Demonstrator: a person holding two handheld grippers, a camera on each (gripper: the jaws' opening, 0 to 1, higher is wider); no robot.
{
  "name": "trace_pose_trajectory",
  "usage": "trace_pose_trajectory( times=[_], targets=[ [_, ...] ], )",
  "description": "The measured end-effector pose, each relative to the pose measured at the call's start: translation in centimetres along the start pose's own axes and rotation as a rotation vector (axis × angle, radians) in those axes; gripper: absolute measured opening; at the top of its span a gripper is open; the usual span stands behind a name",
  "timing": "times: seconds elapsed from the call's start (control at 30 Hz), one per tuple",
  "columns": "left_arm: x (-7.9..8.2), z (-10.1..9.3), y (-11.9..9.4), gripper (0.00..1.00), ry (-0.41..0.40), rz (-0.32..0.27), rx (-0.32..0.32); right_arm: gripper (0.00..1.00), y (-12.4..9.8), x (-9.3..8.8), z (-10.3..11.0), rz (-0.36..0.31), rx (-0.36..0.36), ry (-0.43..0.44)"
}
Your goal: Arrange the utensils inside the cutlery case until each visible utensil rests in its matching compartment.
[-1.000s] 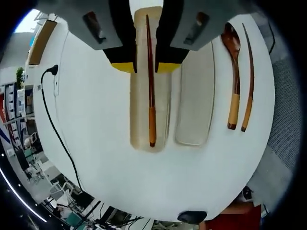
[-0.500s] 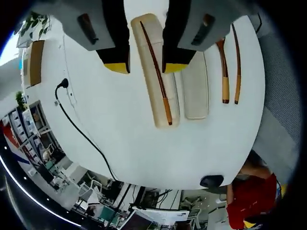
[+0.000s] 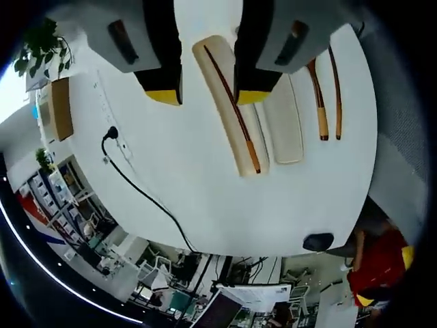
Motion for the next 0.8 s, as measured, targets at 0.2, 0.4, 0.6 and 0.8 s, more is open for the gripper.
trace_pose_trajectory(
  times=[0.2,0.4,0.6,0.8],
  targets=[
    [0.1,-0.1,-0.1,0.56,0.004,-0.007,0.003,0.27,-1.3,-0.9,0.1,-0.012,-0.030,0.055],
    [0.2,-0.1,-0.2,0.56,0.008,-0.014,0.007,0.27,-2.7,-2.1,0.9,-0.011,-0.049,0.104],
    [0.2,-0.1,-0.3,0.56,0.007,-0.021,0.008,0.28,-4.6,-2.5,1.3,-0.031,-0.081,0.132],
    [0.3,-0.2,-0.3,0.56,0.013,-0.023,0.006,0.28,-6.7,-2.9,1.7,-0.043,-0.106,0.142]
  ],
)
Point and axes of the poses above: the point that each gripper's makers call its tool centre point, and the gripper's own axes: y roughly forward along the fingers, z roughly to its left, x roughly out of its top, the point moved 7 cm from there along -y, roughly backward along the fingers, and after that the axes turned 1 degree about -z, right-handed, at the moved point
